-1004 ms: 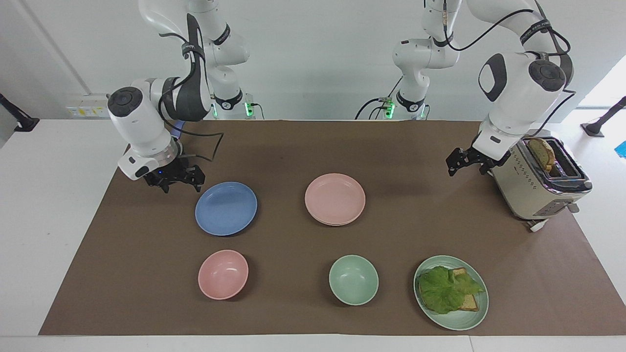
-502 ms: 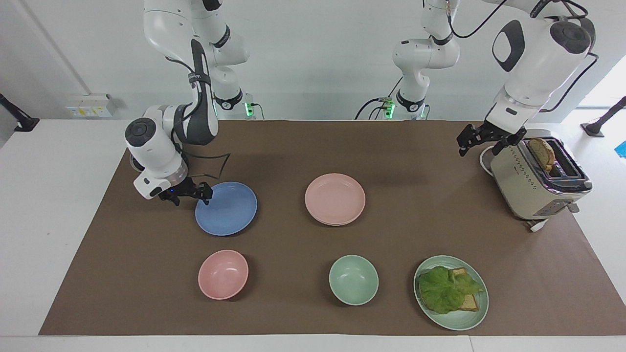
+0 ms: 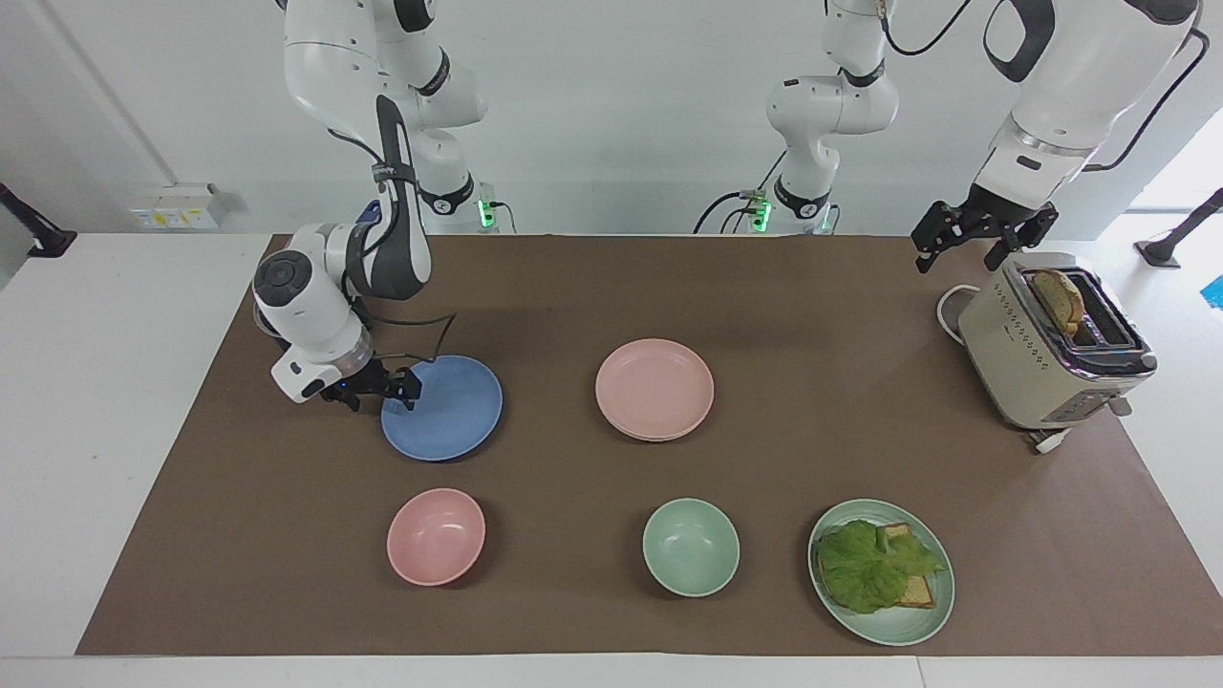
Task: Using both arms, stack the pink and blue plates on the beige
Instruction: 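Withdraw the left gripper while the right gripper reaches the blue plate, then grasp the blue plate rim and slide it toward the pink plate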
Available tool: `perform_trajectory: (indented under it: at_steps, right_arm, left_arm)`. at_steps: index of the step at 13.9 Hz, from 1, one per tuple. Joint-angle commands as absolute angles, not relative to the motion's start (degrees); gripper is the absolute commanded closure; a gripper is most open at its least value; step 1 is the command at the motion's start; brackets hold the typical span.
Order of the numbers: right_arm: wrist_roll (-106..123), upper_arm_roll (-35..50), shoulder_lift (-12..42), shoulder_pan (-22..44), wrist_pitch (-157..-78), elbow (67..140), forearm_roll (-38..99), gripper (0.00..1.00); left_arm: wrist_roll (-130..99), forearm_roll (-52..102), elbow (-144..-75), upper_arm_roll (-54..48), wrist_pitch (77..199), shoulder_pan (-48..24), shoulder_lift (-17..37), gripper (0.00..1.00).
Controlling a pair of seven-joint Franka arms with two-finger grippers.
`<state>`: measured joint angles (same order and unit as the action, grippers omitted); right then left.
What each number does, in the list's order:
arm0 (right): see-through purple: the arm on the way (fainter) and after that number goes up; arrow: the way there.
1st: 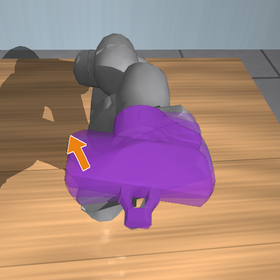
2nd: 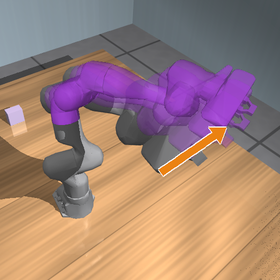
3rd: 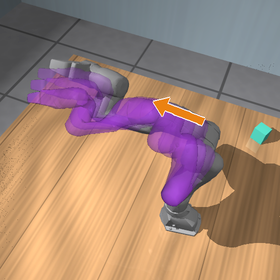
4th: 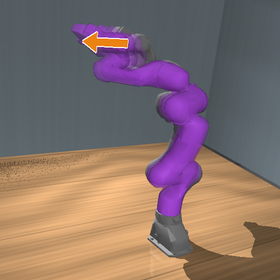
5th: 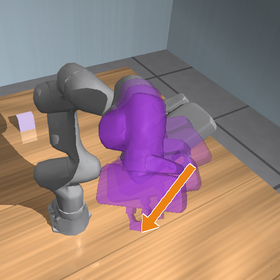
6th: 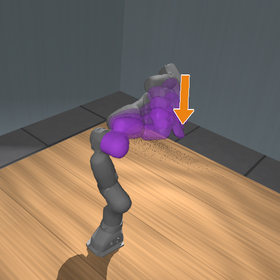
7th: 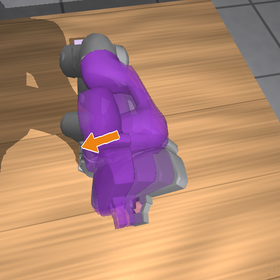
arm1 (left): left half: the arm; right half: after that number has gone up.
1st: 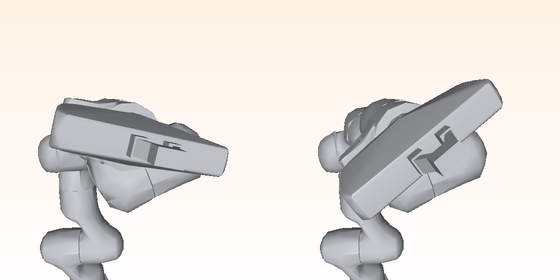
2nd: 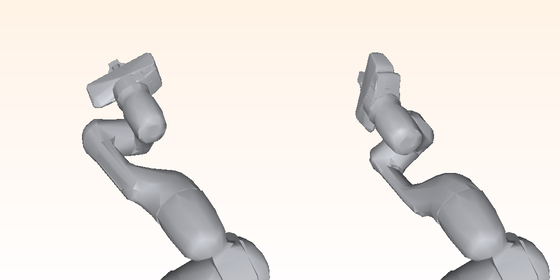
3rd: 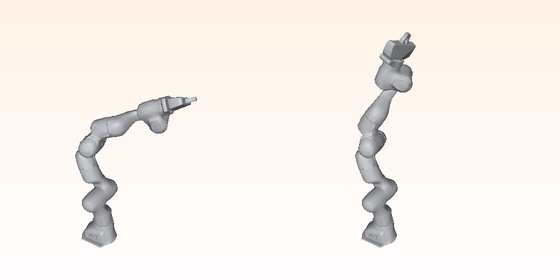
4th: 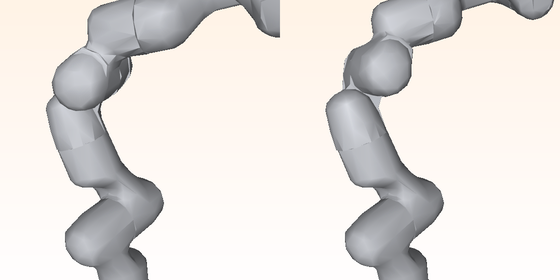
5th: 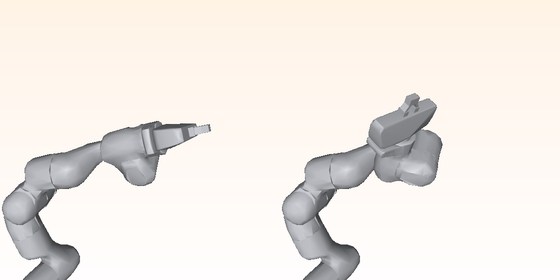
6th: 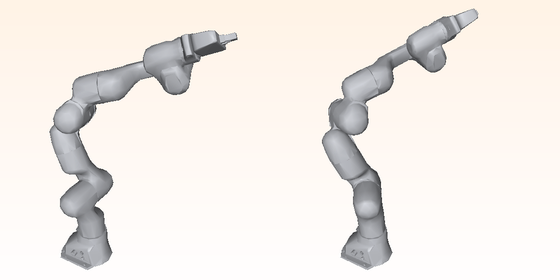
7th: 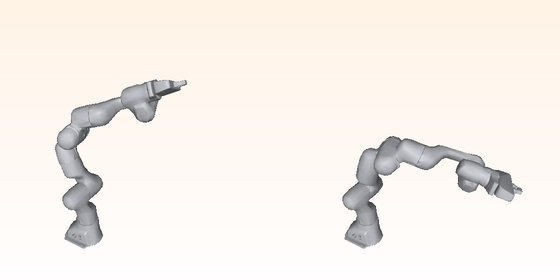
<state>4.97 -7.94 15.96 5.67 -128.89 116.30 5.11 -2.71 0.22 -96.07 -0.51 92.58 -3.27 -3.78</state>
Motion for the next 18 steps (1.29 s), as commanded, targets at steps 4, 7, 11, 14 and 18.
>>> perform_trajectory:
  at_steps: [4, 7, 11, 14, 18]
  right_arm:
    - [7.2, -7.6, 16.1, 5.3, -130.4, 117.6, 8.1, 0.42]
    - [7.1, -7.6, 16.2, 5.3, -130.4, 117.5, 8.1, 0.94]
    - [7.1, -7.6, 16.5, 5.3, -130.0, 116.5, 8.1, 1.00]
    - [7.6, -7.6, 15.9, 5.3, -126.1, 114.1, 8.1, 1.00]
    - [10.5, -7.4, 10.8, 5.4, -119.4, 111.2, 8.3, 1.00]
  left_arm:
    - [-2.5, -0.8, -95.5, -0.8, 91.8, -2.7, -3.8, 0.00]
    - [-2.5, -0.8, -95.5, -0.8, 91.8, -2.7, -3.8, 0.00]
    - [-2.5, -0.8, -95.5, -0.8, 91.8, -2.7, -3.8, 0.00]
    - [-2.5, -0.8, -95.5, -0.8, 91.8, -2.7, -3.8, 0.00]
    - [-2.5, -0.8, -95.5, -0.8, 91.8, -2.7, -3.8, 0.00]
